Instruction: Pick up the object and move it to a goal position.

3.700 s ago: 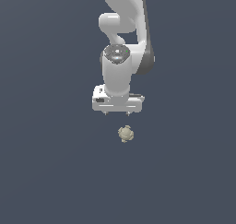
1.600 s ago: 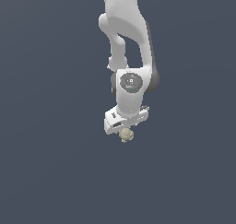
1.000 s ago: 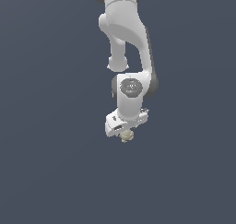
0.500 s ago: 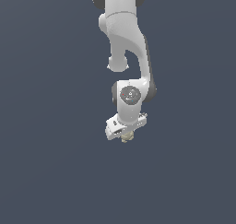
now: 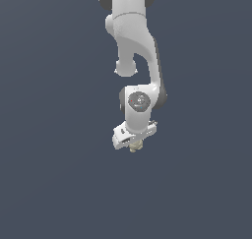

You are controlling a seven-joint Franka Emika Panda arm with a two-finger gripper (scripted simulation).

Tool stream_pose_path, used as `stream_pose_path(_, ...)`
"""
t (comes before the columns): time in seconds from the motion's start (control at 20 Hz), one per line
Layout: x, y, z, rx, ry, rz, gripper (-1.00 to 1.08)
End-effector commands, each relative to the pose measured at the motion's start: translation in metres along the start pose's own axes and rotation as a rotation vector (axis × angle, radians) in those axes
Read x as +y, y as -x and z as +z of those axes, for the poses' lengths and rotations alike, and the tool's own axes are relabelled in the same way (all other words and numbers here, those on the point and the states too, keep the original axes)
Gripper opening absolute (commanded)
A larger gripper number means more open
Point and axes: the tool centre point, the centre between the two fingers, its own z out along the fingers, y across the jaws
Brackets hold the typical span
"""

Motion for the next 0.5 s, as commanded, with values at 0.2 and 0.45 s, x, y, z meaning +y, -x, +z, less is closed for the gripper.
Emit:
stream_pose_path(0.2,0.001,-0.001,-0.009,0.0,0.0,0.0,-1.0)
stream_pose_path(0.45,0.003,-0.005,-0.034,0.0,0.0,0.0,-1.0)
